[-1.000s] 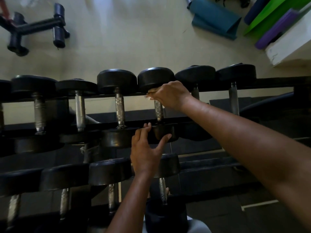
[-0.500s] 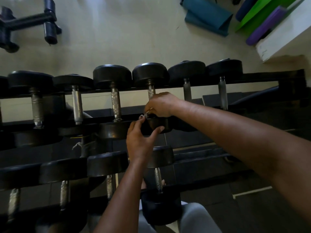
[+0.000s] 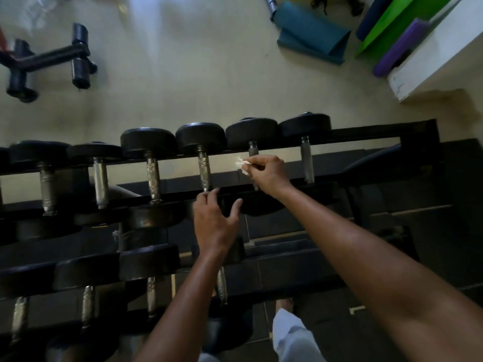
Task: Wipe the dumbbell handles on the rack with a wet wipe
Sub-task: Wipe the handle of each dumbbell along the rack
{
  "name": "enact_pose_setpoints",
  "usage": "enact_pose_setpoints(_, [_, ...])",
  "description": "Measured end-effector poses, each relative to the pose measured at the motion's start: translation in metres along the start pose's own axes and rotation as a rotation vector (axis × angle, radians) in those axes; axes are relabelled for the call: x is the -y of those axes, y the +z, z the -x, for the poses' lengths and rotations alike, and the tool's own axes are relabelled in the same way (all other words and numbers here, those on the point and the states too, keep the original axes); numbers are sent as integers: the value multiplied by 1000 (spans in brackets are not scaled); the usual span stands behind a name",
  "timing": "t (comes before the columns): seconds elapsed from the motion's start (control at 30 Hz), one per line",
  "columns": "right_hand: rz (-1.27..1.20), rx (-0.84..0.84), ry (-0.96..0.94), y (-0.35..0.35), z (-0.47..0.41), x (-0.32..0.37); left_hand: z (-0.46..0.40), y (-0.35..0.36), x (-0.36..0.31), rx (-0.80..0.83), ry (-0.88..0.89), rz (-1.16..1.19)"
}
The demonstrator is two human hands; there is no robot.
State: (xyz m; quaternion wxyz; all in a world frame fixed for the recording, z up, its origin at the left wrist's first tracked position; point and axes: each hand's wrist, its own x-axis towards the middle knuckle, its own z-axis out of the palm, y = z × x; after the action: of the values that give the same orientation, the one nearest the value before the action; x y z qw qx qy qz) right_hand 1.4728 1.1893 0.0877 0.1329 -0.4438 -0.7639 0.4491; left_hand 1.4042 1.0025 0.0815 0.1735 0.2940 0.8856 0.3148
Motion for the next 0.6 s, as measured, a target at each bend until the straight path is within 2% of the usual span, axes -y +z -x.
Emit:
enact_pose_setpoints(0.07, [-41, -19, 26, -18, -4, -13, 6, 23, -30, 76, 8, 5])
enact_pose_setpoints(0.13, [-82, 13, 41, -33, -9, -26, 10, 44, -52, 107, -58, 20])
enact_pose_setpoints(0.27, [-53, 142, -5, -56, -14, -40, 7, 60, -70, 21, -283, 183])
enact_pose_setpoints(0.37, [-28, 202, -73, -63, -19, -45, 7, 65, -65, -9, -363, 240])
enact_pose_setpoints(0.53, [142, 293, -231, -63, -32, -52, 7, 72, -56, -53, -391, 285])
enact_pose_setpoints(0.6, [273, 264, -328, -62, -37, -55, 6, 74, -55, -72, -400, 295])
